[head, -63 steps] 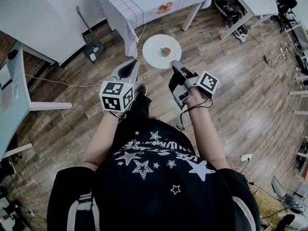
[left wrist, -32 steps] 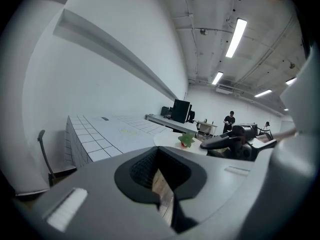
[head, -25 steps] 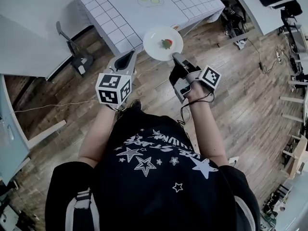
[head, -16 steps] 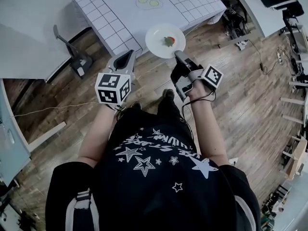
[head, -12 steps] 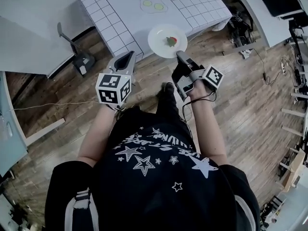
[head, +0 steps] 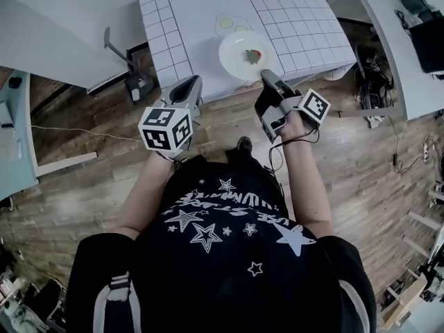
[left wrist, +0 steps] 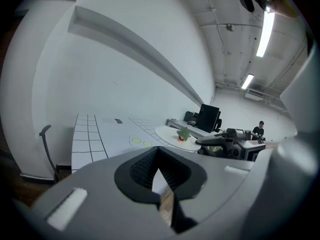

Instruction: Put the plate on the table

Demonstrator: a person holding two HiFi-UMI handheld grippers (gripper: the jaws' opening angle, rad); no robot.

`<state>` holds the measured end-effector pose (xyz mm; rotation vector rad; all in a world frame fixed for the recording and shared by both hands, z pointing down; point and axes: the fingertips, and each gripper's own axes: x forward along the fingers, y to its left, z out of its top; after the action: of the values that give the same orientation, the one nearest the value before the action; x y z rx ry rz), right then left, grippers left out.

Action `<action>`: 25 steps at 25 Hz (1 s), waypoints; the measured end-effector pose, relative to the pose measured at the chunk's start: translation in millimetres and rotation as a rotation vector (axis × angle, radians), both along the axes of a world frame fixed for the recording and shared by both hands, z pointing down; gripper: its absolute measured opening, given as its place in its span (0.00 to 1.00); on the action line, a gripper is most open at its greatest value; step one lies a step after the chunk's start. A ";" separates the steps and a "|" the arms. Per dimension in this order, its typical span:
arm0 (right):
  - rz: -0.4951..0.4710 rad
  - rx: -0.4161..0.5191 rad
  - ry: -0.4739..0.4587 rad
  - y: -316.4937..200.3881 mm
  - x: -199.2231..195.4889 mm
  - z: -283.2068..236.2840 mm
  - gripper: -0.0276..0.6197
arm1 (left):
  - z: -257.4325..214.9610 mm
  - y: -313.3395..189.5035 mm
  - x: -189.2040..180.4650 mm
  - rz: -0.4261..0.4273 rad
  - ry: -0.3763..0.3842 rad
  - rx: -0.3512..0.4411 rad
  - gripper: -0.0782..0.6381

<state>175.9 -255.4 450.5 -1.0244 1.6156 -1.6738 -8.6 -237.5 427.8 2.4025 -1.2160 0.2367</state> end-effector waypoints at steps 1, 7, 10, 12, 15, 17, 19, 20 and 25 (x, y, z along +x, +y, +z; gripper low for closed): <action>-0.014 -0.002 0.002 -4.9 6.0 -0.3 0.08 | -2.1 -2.8 5.2 -0.013 -0.007 0.004 0.12; -0.075 -0.011 0.009 -32.7 49.3 6.1 0.08 | -3.6 -16.5 35.6 -0.103 -0.040 0.018 0.12; -0.125 -0.021 0.014 -44.0 58.6 14.7 0.08 | -0.2 -18.3 46.7 -0.143 -0.058 0.025 0.12; -0.166 -0.033 0.015 -48.5 59.0 20.4 0.08 | 1.0 -18.1 51.2 -0.170 -0.070 0.030 0.12; -0.218 -0.043 0.020 -56.9 57.3 24.7 0.08 | 2.4 -16.0 53.0 -0.214 -0.081 0.026 0.12; -0.239 -0.043 0.019 -64.7 53.0 26.2 0.08 | 3.4 -14.7 50.5 -0.232 -0.097 0.023 0.12; -0.256 -0.043 0.021 -73.4 46.0 27.9 0.08 | 2.8 -17.4 45.3 -0.250 -0.109 0.026 0.12; -0.267 -0.042 0.029 -77.4 41.8 29.1 0.08 | 1.8 -19.8 42.3 -0.260 -0.105 0.027 0.12; -0.304 -0.061 0.034 -91.2 19.7 38.3 0.08 | 2.1 -39.7 27.5 -0.288 -0.088 0.030 0.12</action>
<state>195.7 -346.5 488.8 -0.8731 1.8256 -1.9218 18.9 -277.3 429.8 2.2258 -1.5952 0.2381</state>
